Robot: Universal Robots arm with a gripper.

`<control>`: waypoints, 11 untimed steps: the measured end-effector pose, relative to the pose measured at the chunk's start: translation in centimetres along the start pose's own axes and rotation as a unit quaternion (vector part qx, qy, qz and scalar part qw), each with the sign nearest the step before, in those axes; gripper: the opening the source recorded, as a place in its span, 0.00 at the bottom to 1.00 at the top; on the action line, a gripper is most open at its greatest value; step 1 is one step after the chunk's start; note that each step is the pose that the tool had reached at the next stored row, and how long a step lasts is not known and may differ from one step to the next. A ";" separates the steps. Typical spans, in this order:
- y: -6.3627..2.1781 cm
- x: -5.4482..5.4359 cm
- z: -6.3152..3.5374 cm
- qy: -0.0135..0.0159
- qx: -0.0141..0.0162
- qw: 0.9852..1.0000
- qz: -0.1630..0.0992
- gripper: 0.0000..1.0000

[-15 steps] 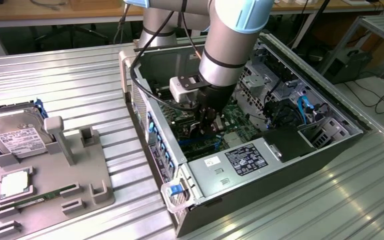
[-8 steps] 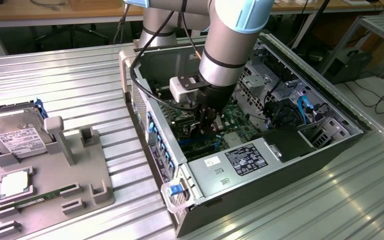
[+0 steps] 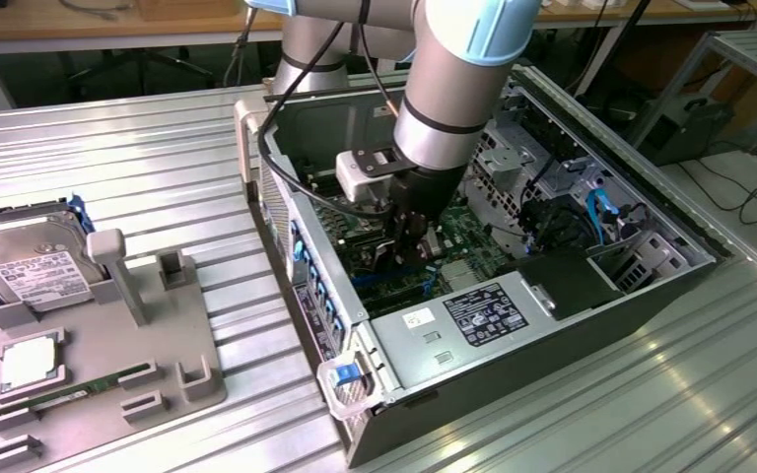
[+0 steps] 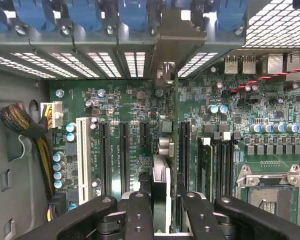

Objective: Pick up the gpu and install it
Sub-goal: 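Insert the gpu into the slot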

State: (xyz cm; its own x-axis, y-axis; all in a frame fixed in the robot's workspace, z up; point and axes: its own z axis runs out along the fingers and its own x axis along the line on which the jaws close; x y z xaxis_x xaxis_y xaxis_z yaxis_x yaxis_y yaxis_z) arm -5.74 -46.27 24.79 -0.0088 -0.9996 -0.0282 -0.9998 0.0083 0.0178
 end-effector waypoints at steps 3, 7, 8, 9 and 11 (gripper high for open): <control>0.01 0.0 0.00 0.000 0.000 1.000 0.000 0.27; 0.01 -0.1 0.01 0.000 0.000 1.000 0.000 0.27; 0.02 -0.1 0.02 0.000 0.000 1.000 0.000 0.27; 0.02 -0.1 0.02 0.000 0.000 1.000 0.000 0.27; 0.03 -0.1 0.09 0.000 0.000 1.000 0.000 0.27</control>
State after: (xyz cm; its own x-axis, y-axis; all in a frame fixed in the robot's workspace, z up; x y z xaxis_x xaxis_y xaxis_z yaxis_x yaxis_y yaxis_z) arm -5.77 -46.17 24.70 -0.0089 -0.9996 -0.0280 -0.9998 0.0084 0.0177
